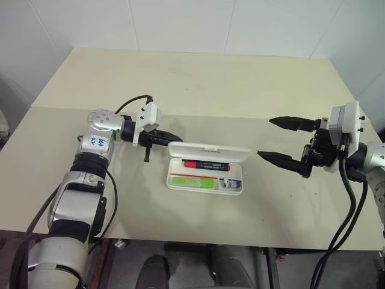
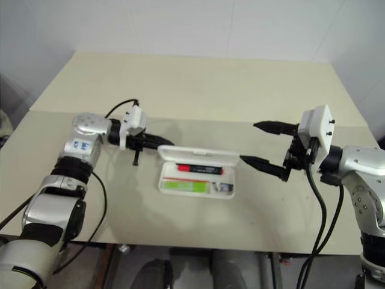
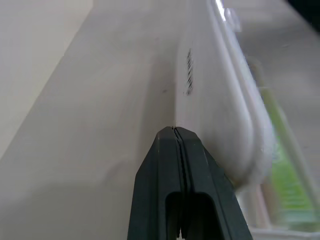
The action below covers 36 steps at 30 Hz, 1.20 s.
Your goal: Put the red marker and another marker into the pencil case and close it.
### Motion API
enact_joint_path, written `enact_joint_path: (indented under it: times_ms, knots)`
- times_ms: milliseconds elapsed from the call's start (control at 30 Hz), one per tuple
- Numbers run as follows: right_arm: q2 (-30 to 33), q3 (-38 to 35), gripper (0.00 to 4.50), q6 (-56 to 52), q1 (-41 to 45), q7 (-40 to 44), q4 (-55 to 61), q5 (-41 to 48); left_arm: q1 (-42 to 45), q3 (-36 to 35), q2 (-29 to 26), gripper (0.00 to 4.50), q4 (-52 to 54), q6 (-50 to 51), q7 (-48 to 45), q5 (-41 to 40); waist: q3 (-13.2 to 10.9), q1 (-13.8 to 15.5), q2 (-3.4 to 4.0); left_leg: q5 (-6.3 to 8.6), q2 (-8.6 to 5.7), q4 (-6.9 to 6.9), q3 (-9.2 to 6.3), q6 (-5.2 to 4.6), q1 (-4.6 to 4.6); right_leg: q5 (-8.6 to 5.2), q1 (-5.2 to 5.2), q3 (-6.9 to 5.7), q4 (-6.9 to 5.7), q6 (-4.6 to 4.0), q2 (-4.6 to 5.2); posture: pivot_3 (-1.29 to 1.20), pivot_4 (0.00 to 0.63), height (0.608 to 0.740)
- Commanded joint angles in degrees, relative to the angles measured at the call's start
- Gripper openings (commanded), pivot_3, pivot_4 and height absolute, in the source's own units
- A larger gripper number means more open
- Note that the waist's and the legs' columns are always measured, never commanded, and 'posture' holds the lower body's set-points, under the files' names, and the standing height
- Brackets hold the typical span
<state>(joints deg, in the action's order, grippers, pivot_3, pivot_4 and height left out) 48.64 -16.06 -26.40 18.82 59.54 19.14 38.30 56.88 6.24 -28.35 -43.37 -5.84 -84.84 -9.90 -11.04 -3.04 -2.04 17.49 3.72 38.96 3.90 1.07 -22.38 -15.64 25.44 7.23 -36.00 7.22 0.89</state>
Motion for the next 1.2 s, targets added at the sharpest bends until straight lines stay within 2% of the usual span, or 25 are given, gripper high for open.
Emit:
enact_joint_path:
  times_ms: [33,100,233,433,667,767,867,967,1067,1200]
  knots:
    - [-0.09,-1.12,4.5,0.66,-0.39,-0.47,1.91,0.87,-2.39,0.99,-1.47,0.03,9.72,7.16,-3.8,-2.63,0.0,-0.04,0.0,0.0,0.0,0.0,0.0,0.0,0.0,0.0,0.0,0.0,-0.01,0.0,0.0,0.0,0.15,0.74]
    - [-0.53,-0.73,4.5,1.12,-0.83,-0.63,1.99,0.51,-5.58,4.19,-3.25,0.03,17.84,15.06,-5.72,-2.63,0.0,-0.15,0.0,0.0,0.0,0.0,0.0,0.0,0.02,0.0,0.0,0.03,-0.03,0.0,0.0,0.0,0.15,0.74]
    - [-0.96,-0.6,4.5,1.59,-1.32,-0.97,2.2,0.11,-9.83,8.02,-5.07,0.03,24.97,20.13,-2.78,-0.62,0.0,-0.07,0.0,0.0,0.0,0.02,-0.01,-0.01,0.05,0.0,-0.01,0.06,-0.1,0.0,-0.01,0.0,0.15,0.74]
    - [-1.96,-0.52,4.5,2.35,-2.48,-2.05,3.02,-0.33,-13.1,11.38,-5.39,0.03,27.45,24.5,2.24,3.07,0.0,-0.08,0.0,-0.01,-0.01,0.08,-0.01,-0.01,0.11,0.02,-0.04,0.08,-0.16,-0.02,-0.01,0.0,0.15,0.74]
    - [-3.34,-0.03,4.5,2.85,-3.83,-3.47,4.51,-0.36,-12.95,12.03,-4.16,0.03,27.21,25.77,7.95,5.05,0.01,-0.05,0.0,-0.01,-0.02,0.08,-0.02,-0.01,0.23,0.03,-0.15,0.1,-0.17,-0.02,-0.01,0.0,0.15,0.74]
    - [-3.93,0.29,4.5,2.95,-3.82,-3.77,4.63,-0.5,-12.95,11.0,-3.41,0.03,28.05,25.46,7.88,3.14,0.01,-0.08,0.0,-0.01,-0.02,0.08,-0.02,-0.01,0.32,0.05,-0.26,0.1,-0.16,-0.05,-0.01,0.0,0.15,0.74]
    - [-4.5,0.65,4.5,3.38,-3.95,-3.63,4.08,-0.8,-13.14,5.21,-1.77,0.03,30.21,21.92,7.22,-3.29,0.01,-0.06,0.0,-0.01,-0.02,0.09,-0.02,-0.01,0.29,0.07,-0.27,0.11,-0.08,-0.09,-0.01,0.0,0.15,0.74]
    - [-4.35,0.74,4.5,4.12,-4.45,-2.4,3.19,-0.92,-12.26,0.38,-1.1,0.03,29.44,17.56,10.53,-4.93,0.01,-0.04,0.0,-0.01,-0.01,0.08,-0.03,-0.01,0.22,0.11,-0.22,0.1,-0.04,-0.02,-0.01,0.0,0.15,0.74]
    - [-4.06,-0.12,4.5,3.22,-5.18,-0.62,3.23,1.5,-12.33,-4.97,-3.63,0.64,29.03,14.07,9.21,-8.28,0.01,-0.26,0.0,-0.01,0.0,0.03,-0.03,-0.01,0.22,0.11,-0.19,0.1,-0.04,-0.02,-0.02,0.0,0.15,0.74]
    - [-2.84,-0.47,4.5,4.98,-7.08,1.53,2.64,-0.09,-15.87,-8.68,-6.67,2.0,30.8,13.3,8.85,-10.42,0.01,-0.15,0.0,-0.01,0.03,-0.03,-0.05,-0.01,0.23,0.1,-0.16,0.1,-0.04,-0.04,-0.08,0.0,0.15,0.74]
